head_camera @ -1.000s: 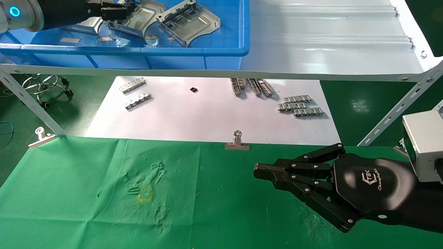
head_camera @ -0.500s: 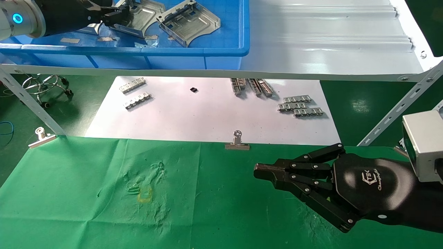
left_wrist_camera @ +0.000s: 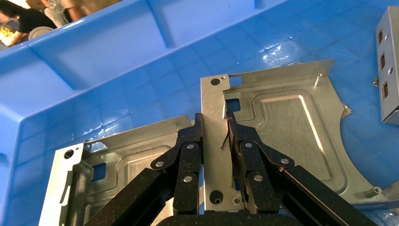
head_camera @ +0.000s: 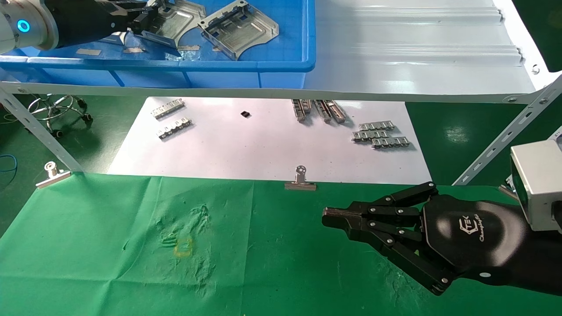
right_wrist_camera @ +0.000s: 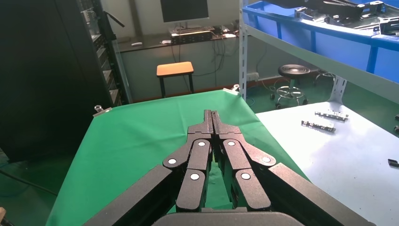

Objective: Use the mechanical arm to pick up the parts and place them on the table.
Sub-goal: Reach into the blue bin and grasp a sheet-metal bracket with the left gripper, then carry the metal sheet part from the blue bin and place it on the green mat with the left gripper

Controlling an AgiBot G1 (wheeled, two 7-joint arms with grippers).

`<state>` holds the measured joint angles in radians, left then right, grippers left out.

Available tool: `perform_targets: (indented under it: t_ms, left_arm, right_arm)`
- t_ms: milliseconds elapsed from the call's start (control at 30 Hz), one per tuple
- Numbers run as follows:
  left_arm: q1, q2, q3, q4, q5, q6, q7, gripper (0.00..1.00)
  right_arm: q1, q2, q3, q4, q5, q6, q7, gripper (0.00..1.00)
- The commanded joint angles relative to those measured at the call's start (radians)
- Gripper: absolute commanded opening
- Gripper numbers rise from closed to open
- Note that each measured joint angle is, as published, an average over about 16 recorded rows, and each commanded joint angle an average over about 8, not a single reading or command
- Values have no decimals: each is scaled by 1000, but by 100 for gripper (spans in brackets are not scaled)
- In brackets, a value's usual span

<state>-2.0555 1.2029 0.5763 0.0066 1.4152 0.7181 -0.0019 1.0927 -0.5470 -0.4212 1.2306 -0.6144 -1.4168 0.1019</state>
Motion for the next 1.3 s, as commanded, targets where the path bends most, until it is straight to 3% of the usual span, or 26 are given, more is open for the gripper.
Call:
perform_targets:
  t_ms: [33,300,500,767,1033,1300]
  left_arm:
    - [0,-1,2,0,3,-1,-2,0]
    - [-34,-29,-14,-22,-20,33,-2,0]
    - [-65,-75,-37,-44,-54,134,11,0]
    - [-74,-162,-62,-90,-97,417,85,0]
    - [-40,-250,-84,-144,-145,761,238,0]
    - [62,-326,-69,-280,-223,889,375,0]
  right_arm:
    - [0,0,0,0,0,0,0,0]
    - [0,0,0,0,0,0,0,0]
    - [0,0,0,0,0,0,0,0]
    - [0,0,0,0,0,0,0,0]
    - [0,0,0,0,0,0,0,0]
    - [0,0,0,0,0,0,0,0]
